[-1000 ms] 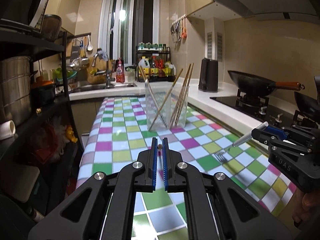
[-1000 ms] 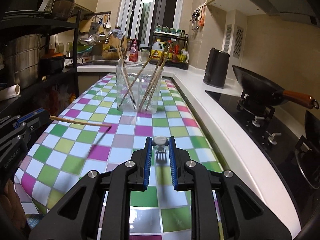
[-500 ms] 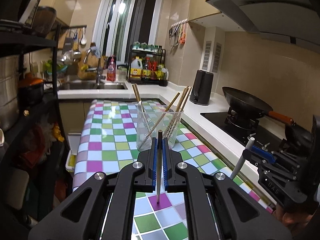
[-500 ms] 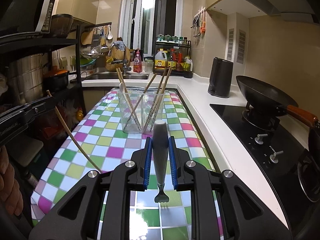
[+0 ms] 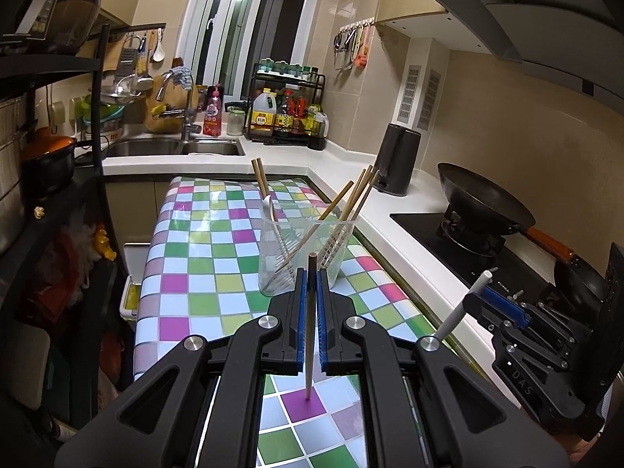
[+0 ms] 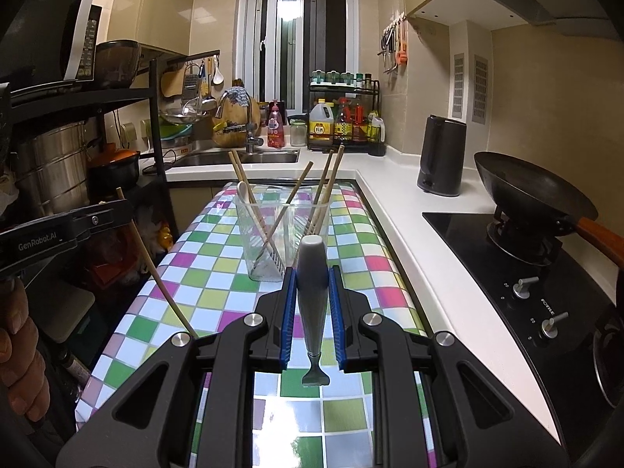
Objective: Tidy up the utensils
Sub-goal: 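Carry the chopstick over the clear container with the left tool while the right tool carries the fork there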
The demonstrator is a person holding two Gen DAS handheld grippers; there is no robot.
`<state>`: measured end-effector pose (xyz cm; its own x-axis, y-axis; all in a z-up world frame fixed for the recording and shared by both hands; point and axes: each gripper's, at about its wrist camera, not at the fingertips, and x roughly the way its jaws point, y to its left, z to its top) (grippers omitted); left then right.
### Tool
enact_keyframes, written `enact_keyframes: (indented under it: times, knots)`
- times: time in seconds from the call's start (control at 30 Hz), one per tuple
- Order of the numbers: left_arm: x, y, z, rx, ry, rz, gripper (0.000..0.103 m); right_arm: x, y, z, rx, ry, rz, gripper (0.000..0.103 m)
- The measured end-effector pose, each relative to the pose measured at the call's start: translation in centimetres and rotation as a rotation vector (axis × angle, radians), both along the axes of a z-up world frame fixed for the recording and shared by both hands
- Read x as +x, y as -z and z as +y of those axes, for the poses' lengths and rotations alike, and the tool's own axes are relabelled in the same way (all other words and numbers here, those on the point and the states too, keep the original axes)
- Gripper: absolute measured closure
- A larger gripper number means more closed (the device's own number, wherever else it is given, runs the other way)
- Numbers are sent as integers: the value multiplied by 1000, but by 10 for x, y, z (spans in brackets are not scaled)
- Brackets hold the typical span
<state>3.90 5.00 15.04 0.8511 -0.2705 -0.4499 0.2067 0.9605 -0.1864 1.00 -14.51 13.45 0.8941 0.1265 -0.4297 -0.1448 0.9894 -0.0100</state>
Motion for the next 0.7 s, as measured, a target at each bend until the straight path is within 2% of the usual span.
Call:
enact_keyframes:
  times: [0.13,0.3,0.47,0.7]
  knots:
    - [8,-8,5,3,7,0,98,9,-10,-1,9,-13,-9,86]
    - [29,-22,25,-30,1,14,98,26,-28,-8,39,-27,-26,86]
    - [54,-40,44,-71,-6,26,98,50,-54,-9,64,-51,-63,86]
    - [92,-74,49,-93,6,-3,98,95,-94,1,78,-90,-115,86]
